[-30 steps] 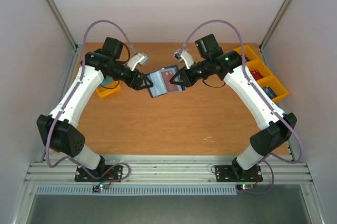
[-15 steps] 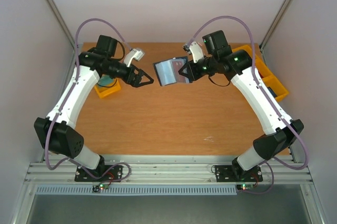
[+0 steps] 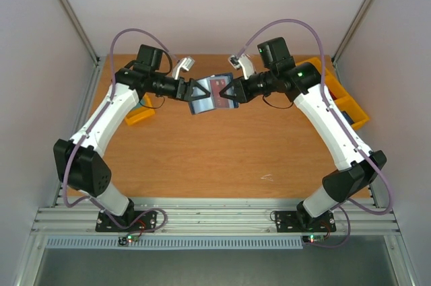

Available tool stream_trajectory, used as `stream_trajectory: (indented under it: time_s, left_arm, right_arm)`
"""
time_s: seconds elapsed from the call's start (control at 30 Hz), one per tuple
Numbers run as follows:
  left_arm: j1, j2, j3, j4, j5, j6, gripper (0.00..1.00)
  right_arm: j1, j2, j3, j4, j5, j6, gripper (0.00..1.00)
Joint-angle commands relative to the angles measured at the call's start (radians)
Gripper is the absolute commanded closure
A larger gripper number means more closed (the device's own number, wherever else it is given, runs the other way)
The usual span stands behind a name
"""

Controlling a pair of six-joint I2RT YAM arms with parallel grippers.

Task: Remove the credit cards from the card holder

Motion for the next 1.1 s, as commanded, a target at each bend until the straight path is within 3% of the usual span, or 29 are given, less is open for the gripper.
stream_trajectory:
  time_s: [0.0, 0.13, 0.17, 0.23, 0.37, 1.07]
  left_arm:
    - [-0.001, -0.002, -0.031, 0.079, 0.181, -0.033, 0.28]
    - [-0.002, -0.019, -0.023, 0.042, 0.237, -0.003, 0.96]
    - [-0.001, -0.020, -0.012, 0.017, 0.233, 0.020, 0.99]
    - [0.000, -0.021, 0.009, -0.034, 0.230, 0.062, 1.00]
    - [0.002, -0.026, 0.046, -0.110, 0.214, 0.129, 1.00]
    - [0.001, -0.036, 0.068, -0.192, 0.191, 0.258, 1.00]
  right_arm:
    - [-0.003, -0.033, 0.022, 0.040, -0.129, -0.029, 0.98]
    - [-0.005, -0.035, 0.023, 0.036, -0.155, -0.045, 0.94]
    - [-0.005, -0.037, 0.021, 0.034, -0.154, -0.051, 0.88]
    - [-0.008, -0.050, 0.017, 0.031, -0.130, -0.063, 0.74]
    - [-0.033, -0.096, -0.035, 0.062, -0.078, -0.080, 0.62]
    - [-0.075, -0.073, -0.046, -0.025, 0.021, -0.126, 0.62]
